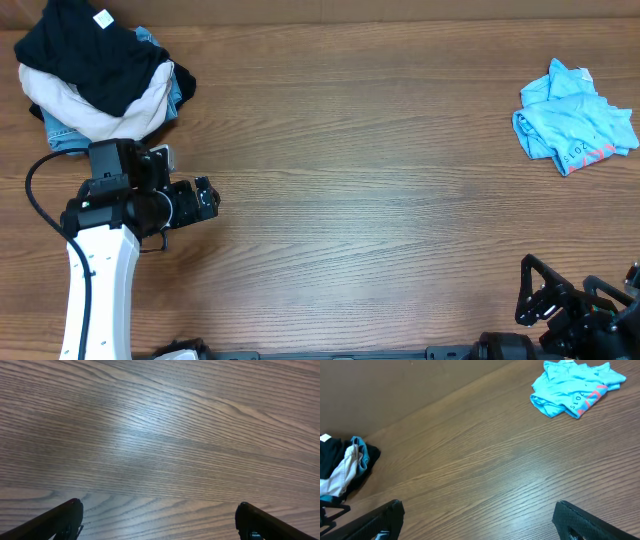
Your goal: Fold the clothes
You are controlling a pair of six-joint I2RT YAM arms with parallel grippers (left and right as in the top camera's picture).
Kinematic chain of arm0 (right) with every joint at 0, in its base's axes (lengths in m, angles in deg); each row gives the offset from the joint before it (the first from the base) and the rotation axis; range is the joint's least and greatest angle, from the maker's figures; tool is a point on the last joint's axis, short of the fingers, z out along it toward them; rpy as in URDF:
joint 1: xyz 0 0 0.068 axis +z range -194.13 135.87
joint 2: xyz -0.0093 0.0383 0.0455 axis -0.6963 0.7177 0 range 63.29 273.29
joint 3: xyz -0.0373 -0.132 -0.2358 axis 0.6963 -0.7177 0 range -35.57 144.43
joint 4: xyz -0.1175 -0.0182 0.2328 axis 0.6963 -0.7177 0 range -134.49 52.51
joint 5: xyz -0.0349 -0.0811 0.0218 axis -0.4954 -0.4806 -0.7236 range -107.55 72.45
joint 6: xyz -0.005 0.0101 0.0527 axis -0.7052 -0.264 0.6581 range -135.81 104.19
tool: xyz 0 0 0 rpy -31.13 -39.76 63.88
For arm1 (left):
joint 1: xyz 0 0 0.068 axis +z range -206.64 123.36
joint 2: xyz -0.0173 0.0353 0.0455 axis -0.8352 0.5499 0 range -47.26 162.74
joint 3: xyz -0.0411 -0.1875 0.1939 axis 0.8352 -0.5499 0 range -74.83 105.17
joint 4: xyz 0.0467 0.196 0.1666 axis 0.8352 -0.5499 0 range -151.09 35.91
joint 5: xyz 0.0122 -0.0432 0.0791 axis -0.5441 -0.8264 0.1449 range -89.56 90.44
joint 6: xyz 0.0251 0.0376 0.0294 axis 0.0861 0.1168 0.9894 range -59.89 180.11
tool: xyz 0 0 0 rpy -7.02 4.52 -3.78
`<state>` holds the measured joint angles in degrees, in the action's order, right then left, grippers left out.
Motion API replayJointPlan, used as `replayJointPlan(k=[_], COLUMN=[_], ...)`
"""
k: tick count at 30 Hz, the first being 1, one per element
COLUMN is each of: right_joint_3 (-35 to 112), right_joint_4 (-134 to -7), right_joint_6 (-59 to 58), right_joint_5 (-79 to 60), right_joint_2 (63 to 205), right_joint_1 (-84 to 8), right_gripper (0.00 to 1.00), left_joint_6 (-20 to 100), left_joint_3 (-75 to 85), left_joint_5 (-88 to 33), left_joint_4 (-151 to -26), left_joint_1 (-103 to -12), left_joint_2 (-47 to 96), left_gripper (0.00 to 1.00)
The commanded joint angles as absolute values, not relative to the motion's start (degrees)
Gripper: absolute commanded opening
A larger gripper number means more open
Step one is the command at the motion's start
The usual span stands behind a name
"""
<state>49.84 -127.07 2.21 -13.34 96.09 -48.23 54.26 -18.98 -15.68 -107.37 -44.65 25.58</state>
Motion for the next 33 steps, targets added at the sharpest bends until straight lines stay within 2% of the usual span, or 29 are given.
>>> replayJointPlan(k=[1,20,28,33], right_joint_3=[50.2,50.2,49.9,35.5], right_joint_4=[-126.8,-126.8,-127.5,-110.1], right_joint_6=[2.4,2.4,1.6,1.6], right_joint_5=[-13.9,-13.9,-15.1,-14.3], right_joint_2=[96.0,95.8,89.0,83.2], right_joint_1=[-48.3,-48.4,-48.4,-51.7], right_gripper=[1.00,1.00,1.00,1.00], left_joint_6=[53.9,53.9,53.9,53.9], left_joint_3=[-19.3,-19.3,-19.3,-19.3], left_joint_5=[-13.9,-13.5,-13.5,-13.5], left_joint_4=[-106.4,-104.8,-104.8,-104.8], left_joint_1=[-44.6,-44.7,-44.7,-44.7], left_joint_2=[26.7,26.7,26.7,26.7], left_gripper=[1.00,1.00,1.00,1.00])
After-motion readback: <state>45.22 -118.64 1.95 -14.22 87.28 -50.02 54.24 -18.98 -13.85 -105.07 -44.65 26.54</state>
